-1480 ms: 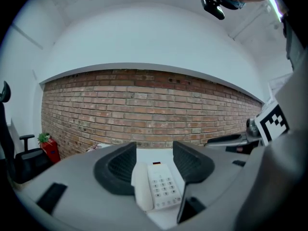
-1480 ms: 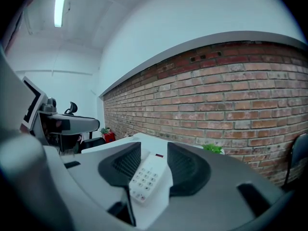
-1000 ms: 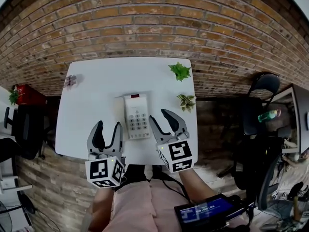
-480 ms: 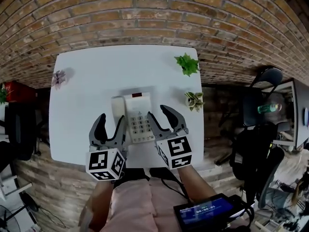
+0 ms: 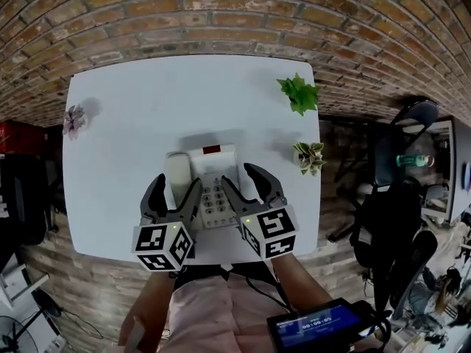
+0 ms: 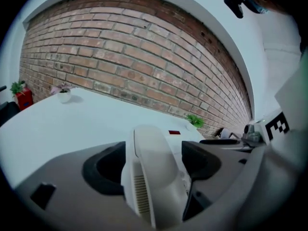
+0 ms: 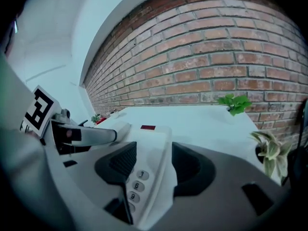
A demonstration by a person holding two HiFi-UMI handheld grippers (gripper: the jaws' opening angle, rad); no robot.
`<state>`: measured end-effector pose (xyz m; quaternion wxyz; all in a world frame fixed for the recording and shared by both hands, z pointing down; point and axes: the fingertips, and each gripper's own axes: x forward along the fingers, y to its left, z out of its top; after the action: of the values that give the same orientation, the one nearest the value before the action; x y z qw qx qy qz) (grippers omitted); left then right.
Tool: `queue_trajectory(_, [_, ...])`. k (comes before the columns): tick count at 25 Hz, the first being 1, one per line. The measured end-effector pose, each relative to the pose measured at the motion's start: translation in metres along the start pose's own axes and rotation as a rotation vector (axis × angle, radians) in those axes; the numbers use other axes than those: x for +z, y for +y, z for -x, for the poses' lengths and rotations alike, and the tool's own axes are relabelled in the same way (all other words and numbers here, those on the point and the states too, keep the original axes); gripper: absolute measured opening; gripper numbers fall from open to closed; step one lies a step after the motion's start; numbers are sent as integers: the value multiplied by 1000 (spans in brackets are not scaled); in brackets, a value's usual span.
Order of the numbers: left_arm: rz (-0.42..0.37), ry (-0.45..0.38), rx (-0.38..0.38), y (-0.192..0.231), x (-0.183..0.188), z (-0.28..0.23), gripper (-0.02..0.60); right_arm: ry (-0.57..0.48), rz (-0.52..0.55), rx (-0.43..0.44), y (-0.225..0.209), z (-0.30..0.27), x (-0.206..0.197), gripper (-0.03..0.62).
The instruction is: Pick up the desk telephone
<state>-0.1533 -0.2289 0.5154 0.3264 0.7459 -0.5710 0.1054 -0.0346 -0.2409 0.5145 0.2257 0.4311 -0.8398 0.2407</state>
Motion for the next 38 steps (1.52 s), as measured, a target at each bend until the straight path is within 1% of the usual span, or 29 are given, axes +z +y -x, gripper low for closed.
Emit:
queue_trajectory(3, [38, 39, -15, 5, -12, -10, 367, 28, -19, 22, 2, -9, -11, 252])
queue_trajectory(7, [72, 57, -49, 5, -15, -20, 380, 46, -35, 36, 2, -20, -16, 259])
queue_trajectory(13, [197, 131, -113, 1, -25, -27, 380, 78, -66, 59, 4, -23, -17, 265])
queue_trajectory(15, [227, 147, -120, 2, -25, -30, 379, 88, -71, 67, 5, -24, -17, 264])
queue_trajectory(17, [242, 161, -131, 3, -26, -31, 379, 97, -85, 77, 5, -26, -17, 264])
queue_trajectory(23, [237, 206, -158, 1, -28, -35, 387, 153, -104, 129, 4, -31, -18, 267])
queue_trajectory(26, [215, 213, -150, 1, -29, -35, 385, 165, -101, 163, 5, -32, -18, 269])
queue_trajectory(28, [192, 212, -142, 0, -29, -33, 383, 157, -78, 167, 6, -31, -19, 267])
queue_trajectory(33, [138, 176, -115, -2, -25, -30, 364, 110, -60, 159, 6, -27, -16, 267])
queue_trajectory(38, [76, 90, -97, -6, -19, -19, 356, 53, -18, 166, 10, -18, -10, 267])
